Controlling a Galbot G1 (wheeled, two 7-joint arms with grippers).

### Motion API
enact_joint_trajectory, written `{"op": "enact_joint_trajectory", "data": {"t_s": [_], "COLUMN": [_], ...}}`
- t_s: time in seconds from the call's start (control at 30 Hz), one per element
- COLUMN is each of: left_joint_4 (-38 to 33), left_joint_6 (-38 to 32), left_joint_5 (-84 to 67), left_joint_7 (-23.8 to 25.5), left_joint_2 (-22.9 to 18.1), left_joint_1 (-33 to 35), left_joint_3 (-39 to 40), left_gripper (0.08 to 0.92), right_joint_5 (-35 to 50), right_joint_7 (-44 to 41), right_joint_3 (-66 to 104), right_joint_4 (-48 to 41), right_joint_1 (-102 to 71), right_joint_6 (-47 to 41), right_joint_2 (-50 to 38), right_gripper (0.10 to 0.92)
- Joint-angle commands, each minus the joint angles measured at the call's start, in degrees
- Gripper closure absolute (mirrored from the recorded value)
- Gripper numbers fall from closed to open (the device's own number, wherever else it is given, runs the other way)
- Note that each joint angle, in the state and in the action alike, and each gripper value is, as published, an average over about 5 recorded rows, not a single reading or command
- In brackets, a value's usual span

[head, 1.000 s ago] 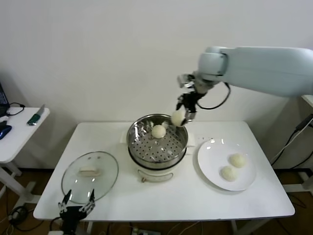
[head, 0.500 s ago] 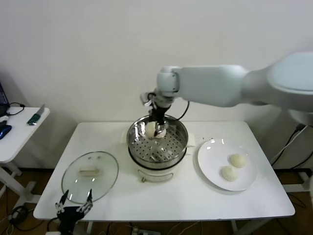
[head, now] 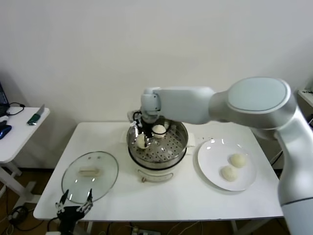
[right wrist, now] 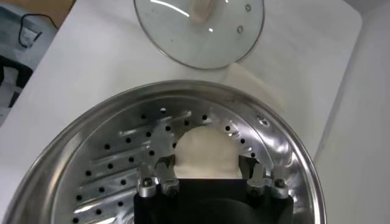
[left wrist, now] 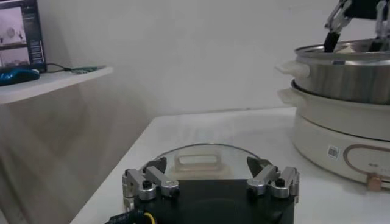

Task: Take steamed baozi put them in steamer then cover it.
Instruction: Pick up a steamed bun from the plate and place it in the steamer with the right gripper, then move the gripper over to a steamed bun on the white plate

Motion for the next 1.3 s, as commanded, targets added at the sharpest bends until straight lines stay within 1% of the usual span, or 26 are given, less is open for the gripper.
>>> {"op": "enact_joint_trajectory", "data": {"t_s": [0.03, 0.27, 0.33, 0.43, 0.5, 0.6, 0.73, 0.87, 0.97, 1.1, 1.3], "left_joint_4": [-0.07, -0.19, -0.21, -0.31, -0.37, -0.51, -0.64, -0.51, -0.13, 0.29, 0.48], "left_joint_6": [-0.11, -0.17, -0.18, -0.23, -0.25, -0.20, 0.01, 0.13, 0.17, 0.22, 0.32], "left_joint_5": [0.01, 0.01, 0.01, -0.01, -0.01, 0.02, 0.01, -0.07, -0.11, -0.11, -0.02], "left_joint_7": [-0.07, -0.13, -0.15, -0.19, -0.22, -0.23, -0.23, -0.23, -0.23, -0.22, -0.18], "left_joint_2": [-0.05, -0.08, -0.10, -0.14, -0.17, -0.25, -0.49, -0.60, -0.54, -0.38, -0.24], "left_joint_1": [0.14, 0.25, 0.28, 0.44, 0.53, 0.55, 0.32, 0.01, -0.40, -0.93, -1.44], "left_joint_3": [0.02, 0.10, 0.09, 0.00, -0.03, 0.03, 0.03, 0.14, 0.32, 0.56, 0.79], "left_gripper": [0.177, 0.177, 0.177, 0.177, 0.177, 0.177, 0.177, 0.177, 0.177, 0.177, 0.177], "right_joint_5": [-1.55, -1.43, -0.91, 0.34, 1.43, 2.95, 4.58, 5.76, 4.97, 1.93, -7.16], "right_joint_7": [1.02, 1.71, 1.76, 0.79, -0.25, -1.68, -3.14, -3.67, -4.25, -4.67, -4.50], "right_joint_3": [0.33, 0.90, 1.13, 1.17, 0.84, 0.18, -1.14, -4.32, -7.30, -10.81, -16.27], "right_joint_4": [-3.33, -2.45, -1.51, 0.34, 1.93, 4.96, 10.78, 17.98, 23.81, 29.98, 34.63], "right_joint_1": [-2.82, -2.32, -1.24, 1.84, 4.44, 8.61, 13.80, 18.86, 22.64, 25.66, 24.98], "right_joint_6": [-0.11, -0.19, -0.17, 0.17, 0.56, 0.98, 1.30, 1.37, 1.55, 1.72, 2.14], "right_joint_2": [2.10, 1.29, 0.61, -1.39, -3.27, -6.97, -14.37, -24.63, -32.92, -42.89, -54.27], "right_gripper": [0.332, 0.331, 0.306, 0.241, 0.214, 0.204, 0.203, 0.202, 0.203, 0.203, 0.203]}}
